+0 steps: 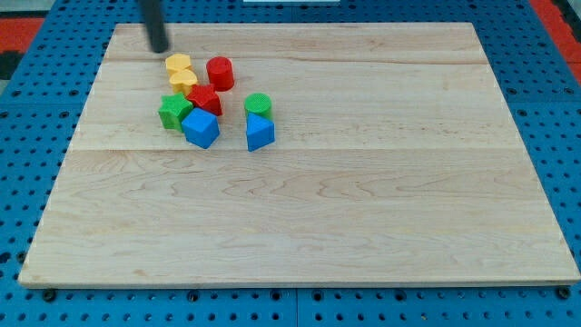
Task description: Move the red circle to the top left
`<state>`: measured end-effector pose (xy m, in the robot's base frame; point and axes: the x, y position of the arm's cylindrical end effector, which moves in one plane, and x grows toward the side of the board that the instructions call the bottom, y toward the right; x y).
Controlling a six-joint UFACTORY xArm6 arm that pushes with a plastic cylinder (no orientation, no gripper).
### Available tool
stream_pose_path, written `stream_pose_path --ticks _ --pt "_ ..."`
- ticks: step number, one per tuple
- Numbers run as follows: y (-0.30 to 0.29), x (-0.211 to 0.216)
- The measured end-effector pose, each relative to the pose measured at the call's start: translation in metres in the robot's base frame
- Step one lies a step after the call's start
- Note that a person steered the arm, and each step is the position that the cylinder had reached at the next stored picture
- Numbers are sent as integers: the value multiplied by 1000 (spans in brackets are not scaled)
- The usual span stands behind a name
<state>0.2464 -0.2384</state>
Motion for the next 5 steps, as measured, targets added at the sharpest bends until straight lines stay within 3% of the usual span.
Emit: stream_pose_path --ticks 1,2,4,5 --pt "4 32" --pt "97 49" --pt "140 18" --pt "248 19"
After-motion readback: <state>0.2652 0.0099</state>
